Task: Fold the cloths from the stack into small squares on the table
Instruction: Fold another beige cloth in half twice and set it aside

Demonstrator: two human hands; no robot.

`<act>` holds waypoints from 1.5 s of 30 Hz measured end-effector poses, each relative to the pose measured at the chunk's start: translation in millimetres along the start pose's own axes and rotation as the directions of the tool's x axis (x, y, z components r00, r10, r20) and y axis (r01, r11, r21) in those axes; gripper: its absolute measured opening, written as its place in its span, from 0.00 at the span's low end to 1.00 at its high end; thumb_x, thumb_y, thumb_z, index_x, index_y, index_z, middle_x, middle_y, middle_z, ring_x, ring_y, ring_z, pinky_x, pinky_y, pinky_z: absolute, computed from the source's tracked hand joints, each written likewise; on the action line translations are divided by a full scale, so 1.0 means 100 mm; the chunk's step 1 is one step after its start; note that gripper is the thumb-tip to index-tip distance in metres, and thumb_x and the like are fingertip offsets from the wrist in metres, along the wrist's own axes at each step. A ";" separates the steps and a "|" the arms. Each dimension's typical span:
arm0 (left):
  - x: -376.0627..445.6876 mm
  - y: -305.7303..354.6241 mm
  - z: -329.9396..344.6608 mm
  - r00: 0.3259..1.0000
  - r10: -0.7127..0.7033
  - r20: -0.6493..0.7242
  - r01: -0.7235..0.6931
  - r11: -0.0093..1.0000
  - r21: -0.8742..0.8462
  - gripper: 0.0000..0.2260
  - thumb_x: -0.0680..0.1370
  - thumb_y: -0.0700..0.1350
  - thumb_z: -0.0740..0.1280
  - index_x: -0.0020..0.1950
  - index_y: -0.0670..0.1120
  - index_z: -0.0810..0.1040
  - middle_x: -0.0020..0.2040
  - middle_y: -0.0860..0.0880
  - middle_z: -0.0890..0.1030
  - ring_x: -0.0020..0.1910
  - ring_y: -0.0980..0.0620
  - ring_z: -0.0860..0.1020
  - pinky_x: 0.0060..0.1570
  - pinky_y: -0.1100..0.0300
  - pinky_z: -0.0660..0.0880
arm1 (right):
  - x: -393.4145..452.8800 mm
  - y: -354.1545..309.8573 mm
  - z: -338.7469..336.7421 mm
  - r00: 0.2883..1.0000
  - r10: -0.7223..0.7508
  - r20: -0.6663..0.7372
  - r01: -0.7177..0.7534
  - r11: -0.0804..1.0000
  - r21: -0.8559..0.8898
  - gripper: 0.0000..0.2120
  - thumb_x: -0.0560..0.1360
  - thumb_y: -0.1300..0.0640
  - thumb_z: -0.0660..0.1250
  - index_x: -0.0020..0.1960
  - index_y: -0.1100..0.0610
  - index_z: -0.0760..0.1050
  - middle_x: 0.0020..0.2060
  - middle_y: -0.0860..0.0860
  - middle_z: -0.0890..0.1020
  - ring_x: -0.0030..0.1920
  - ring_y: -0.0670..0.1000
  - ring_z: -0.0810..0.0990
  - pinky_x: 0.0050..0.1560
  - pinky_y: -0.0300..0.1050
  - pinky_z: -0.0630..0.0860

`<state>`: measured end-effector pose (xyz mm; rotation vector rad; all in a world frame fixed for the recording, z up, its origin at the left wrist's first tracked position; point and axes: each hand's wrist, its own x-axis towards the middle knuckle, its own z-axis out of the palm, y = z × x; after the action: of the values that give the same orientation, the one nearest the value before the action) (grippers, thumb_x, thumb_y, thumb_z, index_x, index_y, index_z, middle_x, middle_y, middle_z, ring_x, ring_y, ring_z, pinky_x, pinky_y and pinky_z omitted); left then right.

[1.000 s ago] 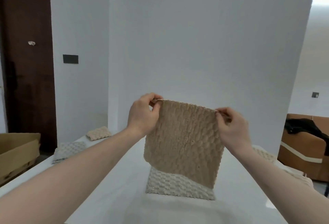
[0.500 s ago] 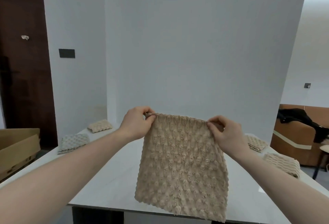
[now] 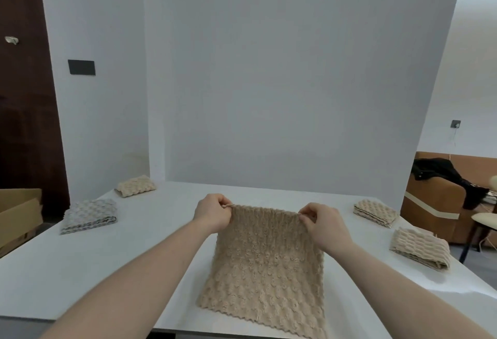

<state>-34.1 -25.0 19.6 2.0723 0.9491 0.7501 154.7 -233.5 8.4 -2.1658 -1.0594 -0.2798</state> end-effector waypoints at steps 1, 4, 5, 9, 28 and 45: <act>0.02 -0.02 0.04 1.000 0.002 0.000 -0.002 1.000 0.001 0.08 0.79 0.42 0.66 0.47 0.50 0.83 0.47 0.51 0.84 0.50 0.50 0.82 0.50 0.57 0.80 | 0.01 0.03 0.02 1.000 0.006 0.006 -0.006 1.000 -0.003 0.04 0.78 0.55 0.70 0.49 0.49 0.83 0.42 0.42 0.84 0.47 0.46 0.82 0.52 0.44 0.79; 0.04 -0.07 0.11 1.000 0.019 0.004 -0.020 1.000 0.016 0.07 0.79 0.41 0.66 0.49 0.50 0.84 0.47 0.53 0.83 0.50 0.51 0.81 0.48 0.60 0.77 | 0.01 0.08 0.07 1.000 0.018 0.022 -0.019 1.000 0.010 0.04 0.78 0.56 0.70 0.49 0.49 0.83 0.42 0.41 0.84 0.47 0.45 0.82 0.53 0.44 0.80; 0.04 -0.09 0.12 1.000 0.026 0.007 -0.026 0.999 0.019 0.07 0.78 0.41 0.66 0.49 0.51 0.84 0.47 0.54 0.83 0.50 0.52 0.80 0.48 0.60 0.77 | 0.00 0.09 0.08 0.999 0.021 0.027 -0.021 1.000 0.018 0.04 0.78 0.56 0.70 0.49 0.49 0.83 0.42 0.41 0.84 0.47 0.44 0.82 0.53 0.43 0.79; -0.04 -0.19 0.12 0.998 0.047 0.031 -0.048 0.997 0.054 0.07 0.77 0.42 0.66 0.46 0.53 0.82 0.46 0.56 0.82 0.48 0.55 0.79 0.46 0.62 0.73 | -0.15 0.13 0.09 0.998 0.001 0.065 -0.001 1.000 0.010 0.04 0.79 0.54 0.69 0.49 0.47 0.83 0.42 0.39 0.84 0.47 0.42 0.82 0.52 0.42 0.79; -1.02 -0.89 -0.04 0.963 0.152 0.222 -0.211 0.939 0.273 0.05 0.71 0.44 0.68 0.40 0.54 0.81 0.41 0.59 0.82 0.42 0.64 0.78 0.41 0.71 0.71 | -1.30 0.16 0.26 0.953 -0.141 0.267 0.172 0.980 -0.099 0.05 0.75 0.44 0.70 0.47 0.42 0.83 0.42 0.36 0.82 0.38 0.39 0.77 0.43 0.33 0.70; -1.12 -0.63 0.25 0.888 0.291 0.355 -0.420 0.828 0.371 0.12 0.73 0.55 0.64 0.54 0.57 0.80 0.60 0.61 0.78 0.65 0.56 0.70 0.67 0.58 0.68 | -1.39 0.34 0.25 0.986 0.057 0.159 -0.048 0.997 -0.062 0.05 0.74 0.42 0.68 0.44 0.41 0.81 0.45 0.38 0.81 0.42 0.38 0.78 0.47 0.39 0.73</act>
<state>-101.9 -95.1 -67.7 2.7244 0.6018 0.4160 88.1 -315.4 -91.8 -2.2956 -1.0927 -0.1137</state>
